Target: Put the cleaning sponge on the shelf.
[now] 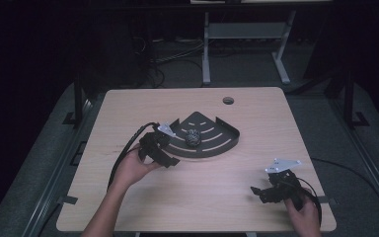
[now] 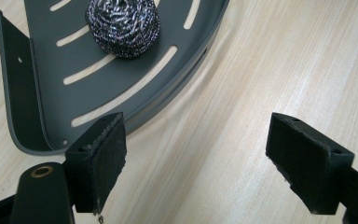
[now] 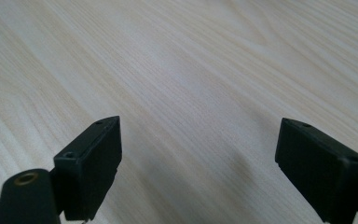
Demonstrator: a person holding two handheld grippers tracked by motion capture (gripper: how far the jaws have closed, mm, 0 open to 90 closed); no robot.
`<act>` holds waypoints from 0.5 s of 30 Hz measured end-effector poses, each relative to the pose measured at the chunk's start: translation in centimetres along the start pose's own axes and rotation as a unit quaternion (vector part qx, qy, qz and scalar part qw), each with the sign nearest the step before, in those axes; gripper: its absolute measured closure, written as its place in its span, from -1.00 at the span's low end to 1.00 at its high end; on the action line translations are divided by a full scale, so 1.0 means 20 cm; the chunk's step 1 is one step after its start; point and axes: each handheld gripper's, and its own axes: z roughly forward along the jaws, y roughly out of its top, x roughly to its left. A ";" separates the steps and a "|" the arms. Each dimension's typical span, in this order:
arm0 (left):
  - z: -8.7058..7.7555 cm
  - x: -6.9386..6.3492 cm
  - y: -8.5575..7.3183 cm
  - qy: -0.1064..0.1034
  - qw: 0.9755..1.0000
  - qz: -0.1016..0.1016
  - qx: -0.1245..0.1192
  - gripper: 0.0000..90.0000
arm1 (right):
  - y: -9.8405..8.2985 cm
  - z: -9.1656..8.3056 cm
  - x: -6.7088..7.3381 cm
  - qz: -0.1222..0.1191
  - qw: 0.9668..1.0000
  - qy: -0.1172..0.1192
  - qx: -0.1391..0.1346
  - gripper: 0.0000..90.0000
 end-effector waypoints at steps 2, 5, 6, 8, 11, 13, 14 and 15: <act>0.00 0.00 -0.02 0.000 1.000 -0.003 -0.002 -0.57 | 0.00 0.00 0.00 -0.001 1.000 -0.001 -0.001 -0.69; 0.00 0.00 -0.04 -0.001 1.000 -0.005 0.000 -0.57 | 0.00 0.00 -0.01 0.002 1.000 0.000 -0.002 -0.69; -0.01 0.00 -0.05 0.000 1.000 -0.004 -0.001 -0.57 | 0.00 0.00 -0.01 0.003 1.000 0.000 -0.001 -0.69; -0.01 0.00 -0.07 0.001 1.000 -0.008 -0.002 -0.57 | 0.00 0.00 -0.01 0.003 1.000 -0.001 0.001 -0.69; -0.01 -0.01 -0.09 0.001 1.000 -0.011 -0.004 -0.57 | 0.00 0.01 -0.01 0.003 1.000 -0.001 0.001 -0.69; -0.01 -0.01 -0.11 -0.003 1.000 -0.013 -0.004 -0.56 | 0.00 0.01 -0.01 0.004 1.000 -0.002 0.000 -0.69; -0.02 -0.01 -0.11 -0.001 1.000 -0.008 -0.003 -0.57 | 0.00 0.00 -0.01 0.005 1.000 -0.002 0.000 -0.69; -0.02 -0.02 -0.12 -0.002 1.000 -0.009 -0.002 -0.57 | 0.00 0.00 -0.01 0.005 1.000 -0.002 0.000 -0.69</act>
